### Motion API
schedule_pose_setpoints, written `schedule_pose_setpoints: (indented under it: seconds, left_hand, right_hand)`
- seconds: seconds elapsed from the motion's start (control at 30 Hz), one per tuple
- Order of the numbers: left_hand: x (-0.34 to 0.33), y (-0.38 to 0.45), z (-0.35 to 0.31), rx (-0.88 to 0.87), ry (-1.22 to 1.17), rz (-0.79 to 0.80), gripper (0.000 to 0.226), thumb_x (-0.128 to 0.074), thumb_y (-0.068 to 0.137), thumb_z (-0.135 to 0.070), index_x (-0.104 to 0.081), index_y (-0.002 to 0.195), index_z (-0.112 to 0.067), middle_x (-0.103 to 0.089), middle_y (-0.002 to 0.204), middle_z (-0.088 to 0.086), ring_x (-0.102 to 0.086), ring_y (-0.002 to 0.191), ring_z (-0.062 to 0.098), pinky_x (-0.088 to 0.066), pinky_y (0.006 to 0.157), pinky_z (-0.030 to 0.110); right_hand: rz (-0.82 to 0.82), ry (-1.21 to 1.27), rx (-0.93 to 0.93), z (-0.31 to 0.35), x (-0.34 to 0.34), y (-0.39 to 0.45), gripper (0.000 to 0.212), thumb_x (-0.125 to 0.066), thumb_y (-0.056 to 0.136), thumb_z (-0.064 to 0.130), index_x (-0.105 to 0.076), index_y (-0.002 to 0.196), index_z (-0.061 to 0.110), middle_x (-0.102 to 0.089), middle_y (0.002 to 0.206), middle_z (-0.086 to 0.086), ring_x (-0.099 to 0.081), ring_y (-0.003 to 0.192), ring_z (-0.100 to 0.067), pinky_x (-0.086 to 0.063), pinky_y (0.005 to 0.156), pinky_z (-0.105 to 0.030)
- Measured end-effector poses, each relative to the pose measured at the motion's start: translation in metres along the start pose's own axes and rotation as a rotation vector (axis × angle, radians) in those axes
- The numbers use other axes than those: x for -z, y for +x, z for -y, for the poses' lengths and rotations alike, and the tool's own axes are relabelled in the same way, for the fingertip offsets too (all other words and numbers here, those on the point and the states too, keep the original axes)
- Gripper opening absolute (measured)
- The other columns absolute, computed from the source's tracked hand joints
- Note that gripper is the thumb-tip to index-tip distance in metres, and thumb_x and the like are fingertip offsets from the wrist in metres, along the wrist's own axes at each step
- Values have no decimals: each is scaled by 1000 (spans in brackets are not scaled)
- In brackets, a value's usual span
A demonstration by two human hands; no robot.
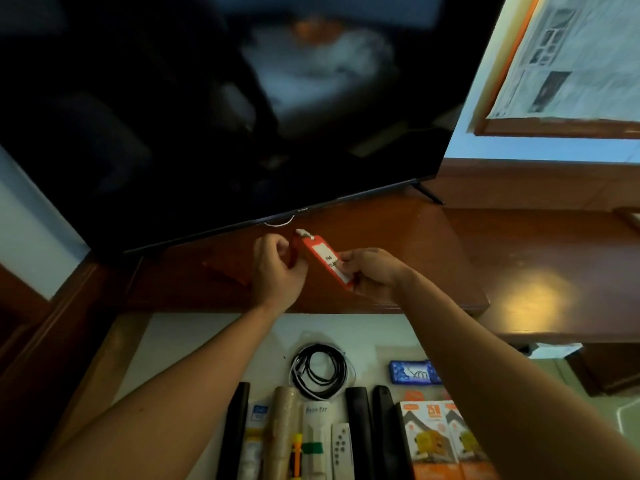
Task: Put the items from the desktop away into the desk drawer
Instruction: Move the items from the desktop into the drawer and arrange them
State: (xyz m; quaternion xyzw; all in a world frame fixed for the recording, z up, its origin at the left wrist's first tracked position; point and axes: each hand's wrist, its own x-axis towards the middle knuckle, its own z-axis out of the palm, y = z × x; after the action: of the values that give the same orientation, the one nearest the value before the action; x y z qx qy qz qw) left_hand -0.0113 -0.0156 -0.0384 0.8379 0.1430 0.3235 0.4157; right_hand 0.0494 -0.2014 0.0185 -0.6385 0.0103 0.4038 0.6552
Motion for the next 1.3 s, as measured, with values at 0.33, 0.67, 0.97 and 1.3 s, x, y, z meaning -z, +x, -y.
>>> schedule_pose_setpoints:
  seconds: [0.33, 0.67, 0.97, 1.3]
  left_hand:
    - [-3, -30, -44, 197, -367, 304, 19, -48, 104, -13, -63, 100, -23, -69, 86, 1, -65, 73, 9, -53, 69, 31]
    - [5, -46, -65, 50, -94, 563, 30, -46, 105, -30, -59, 85, -12, -55, 66, 4, -44, 50, 12, -33, 48, 27]
    - [21, -9, -71, -305, 491, 669, 23, -53, 100, -41, -70, 108, -28, -61, 97, -9, -56, 91, 13, -49, 77, 36]
    - [8, -27, -56, 862, -871, 612, 23, -45, 103, -11, -58, 84, -14, -46, 62, -1, -34, 48, 6, -28, 44, 19]
  right_hand:
    - [147, 240, 86, 2, 0, -31, 30, -56, 98, 9, -59, 128, 7, -71, 102, -12, -71, 86, -21, -57, 70, -30]
    - [-402, -533, 763, 3, 4, -30, 25, -59, 99, 12, -60, 124, 17, -62, 112, 5, -65, 96, -7, -55, 66, -14]
    - [-189, -1280, 640, -9, 24, -26, 29, -65, 90, 8, -63, 117, 18, -58, 116, -1, -61, 101, -18, -58, 83, -30]
    - [214, -70, 212, -12, 33, -45, 31, -55, 98, 8, -60, 129, 5, -65, 112, -20, -67, 96, -27, -57, 81, -36]
